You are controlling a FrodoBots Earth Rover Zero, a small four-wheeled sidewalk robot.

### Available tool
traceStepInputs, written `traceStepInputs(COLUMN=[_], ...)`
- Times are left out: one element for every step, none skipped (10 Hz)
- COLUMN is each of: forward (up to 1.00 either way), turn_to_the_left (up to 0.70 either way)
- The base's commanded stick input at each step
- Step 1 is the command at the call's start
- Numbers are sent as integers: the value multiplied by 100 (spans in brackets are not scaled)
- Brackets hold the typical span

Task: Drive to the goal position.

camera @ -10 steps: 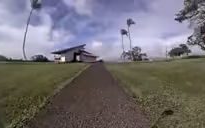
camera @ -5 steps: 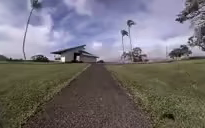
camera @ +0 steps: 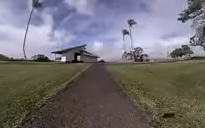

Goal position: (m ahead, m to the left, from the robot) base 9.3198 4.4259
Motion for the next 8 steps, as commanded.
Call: traceStepInputs(forward=[50, 50, 50, 50, 50, 50, 50, 50], turn_to_the_left=[0, 0, 0, 0, 0, 0, 0, 0])
